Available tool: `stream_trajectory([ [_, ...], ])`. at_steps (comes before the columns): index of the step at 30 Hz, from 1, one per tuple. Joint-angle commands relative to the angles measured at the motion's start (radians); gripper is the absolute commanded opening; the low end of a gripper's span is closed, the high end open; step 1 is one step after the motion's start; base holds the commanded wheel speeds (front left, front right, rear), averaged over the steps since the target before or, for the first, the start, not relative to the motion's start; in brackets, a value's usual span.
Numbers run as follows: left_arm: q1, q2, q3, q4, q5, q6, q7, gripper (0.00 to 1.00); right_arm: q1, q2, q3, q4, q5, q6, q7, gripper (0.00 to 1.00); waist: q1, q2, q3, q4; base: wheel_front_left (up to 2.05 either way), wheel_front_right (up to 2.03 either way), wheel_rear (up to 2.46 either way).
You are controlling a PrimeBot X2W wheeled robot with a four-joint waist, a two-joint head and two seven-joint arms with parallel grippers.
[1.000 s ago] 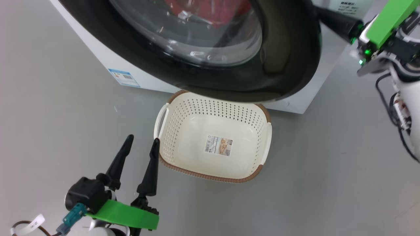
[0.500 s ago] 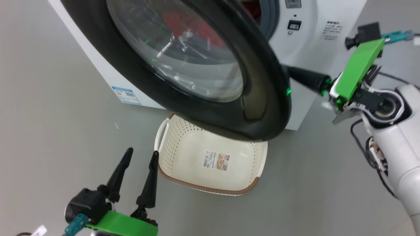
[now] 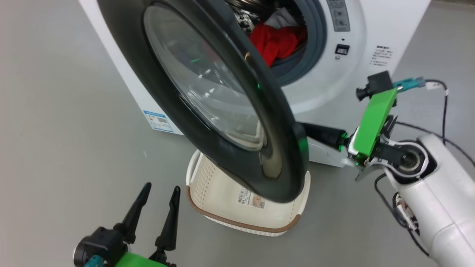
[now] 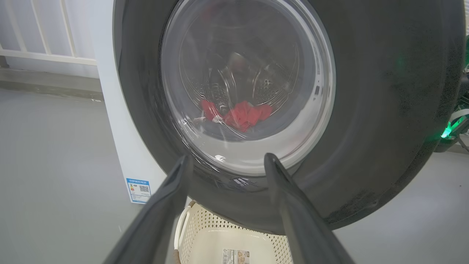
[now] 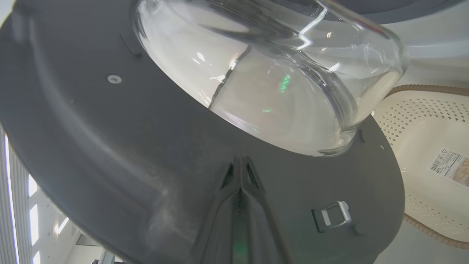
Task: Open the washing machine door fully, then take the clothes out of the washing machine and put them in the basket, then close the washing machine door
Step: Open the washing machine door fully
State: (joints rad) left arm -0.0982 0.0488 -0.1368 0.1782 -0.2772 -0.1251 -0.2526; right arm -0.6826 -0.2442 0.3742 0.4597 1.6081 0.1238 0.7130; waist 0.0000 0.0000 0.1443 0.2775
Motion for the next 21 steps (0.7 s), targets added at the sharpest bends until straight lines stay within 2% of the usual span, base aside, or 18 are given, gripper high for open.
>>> stream_trajectory([
  [1, 0.009, 0.014, 0.033, -0.025, 0.011, -0.006, -0.009, 1.00, 0.022, 0.024, 0.019, -0.044, 0.000, 0.007, 0.009, 0.00, 0.0000, 0.0000, -0.019, 0.023, 0.00, 0.00, 0.00],
  [21, 0.039, 0.008, 0.058, -0.021, 0.038, -0.006, -0.009, 1.00, 0.127, 0.097, 0.076, -0.128, -0.010, 0.007, 0.037, 0.00, 0.0000, 0.0000, -0.062, 0.150, 0.00, 0.00, 0.00],
])
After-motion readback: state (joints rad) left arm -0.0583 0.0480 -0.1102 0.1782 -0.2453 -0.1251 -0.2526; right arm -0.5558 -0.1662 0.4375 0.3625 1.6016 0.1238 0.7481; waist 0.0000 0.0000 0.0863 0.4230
